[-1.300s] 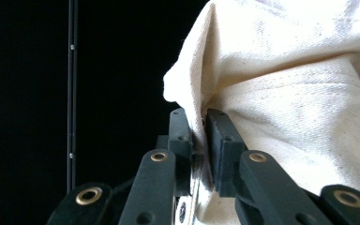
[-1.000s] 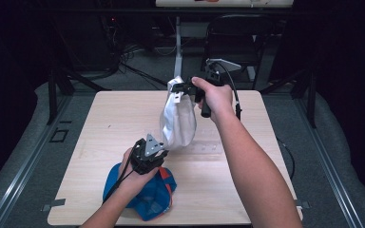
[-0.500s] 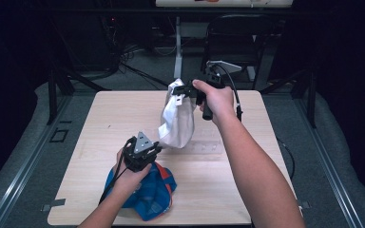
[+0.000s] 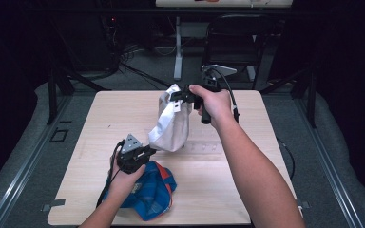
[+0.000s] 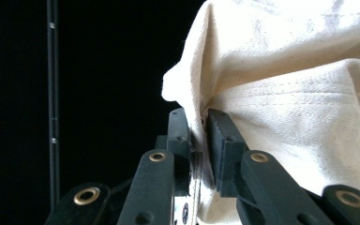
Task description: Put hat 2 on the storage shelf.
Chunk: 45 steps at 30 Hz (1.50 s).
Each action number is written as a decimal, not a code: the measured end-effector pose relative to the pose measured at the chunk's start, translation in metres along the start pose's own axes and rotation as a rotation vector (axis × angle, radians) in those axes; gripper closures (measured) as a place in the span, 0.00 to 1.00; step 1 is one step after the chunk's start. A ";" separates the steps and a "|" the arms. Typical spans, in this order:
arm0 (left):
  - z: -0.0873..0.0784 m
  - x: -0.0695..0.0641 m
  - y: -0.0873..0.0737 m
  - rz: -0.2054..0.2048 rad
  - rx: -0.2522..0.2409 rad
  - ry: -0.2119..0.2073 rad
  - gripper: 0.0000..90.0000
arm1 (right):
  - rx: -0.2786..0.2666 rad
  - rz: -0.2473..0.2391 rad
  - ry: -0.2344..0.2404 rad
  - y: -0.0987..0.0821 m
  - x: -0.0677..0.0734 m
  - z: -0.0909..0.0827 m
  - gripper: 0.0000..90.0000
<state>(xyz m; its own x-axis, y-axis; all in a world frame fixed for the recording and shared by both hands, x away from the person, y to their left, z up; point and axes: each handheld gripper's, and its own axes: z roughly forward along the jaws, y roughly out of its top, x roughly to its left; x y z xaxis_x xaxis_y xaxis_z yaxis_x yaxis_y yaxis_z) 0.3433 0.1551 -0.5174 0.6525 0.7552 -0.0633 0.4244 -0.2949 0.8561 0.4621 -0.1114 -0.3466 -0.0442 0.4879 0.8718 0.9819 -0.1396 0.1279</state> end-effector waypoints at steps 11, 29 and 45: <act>0.004 0.005 -0.004 -0.094 0.034 0.019 0.93 | -0.030 -0.046 -0.035 -0.003 -0.003 0.002 0.77; 0.004 -0.003 -0.009 -0.037 0.065 0.064 0.74 | -0.107 -0.241 -0.179 -0.036 -0.025 -0.030 0.63; -0.055 0.014 -0.033 -0.055 0.070 0.105 0.55 | -0.136 -0.347 -0.211 -0.092 -0.080 -0.061 0.62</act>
<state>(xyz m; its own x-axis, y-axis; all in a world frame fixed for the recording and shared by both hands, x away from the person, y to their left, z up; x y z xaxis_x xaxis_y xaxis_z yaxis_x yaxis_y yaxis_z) 0.3034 0.2076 -0.5181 0.5591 0.8275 -0.0522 0.5031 -0.2885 0.8146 0.3643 -0.1899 -0.3995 -0.3153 0.6896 0.6519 0.8817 -0.0411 0.4700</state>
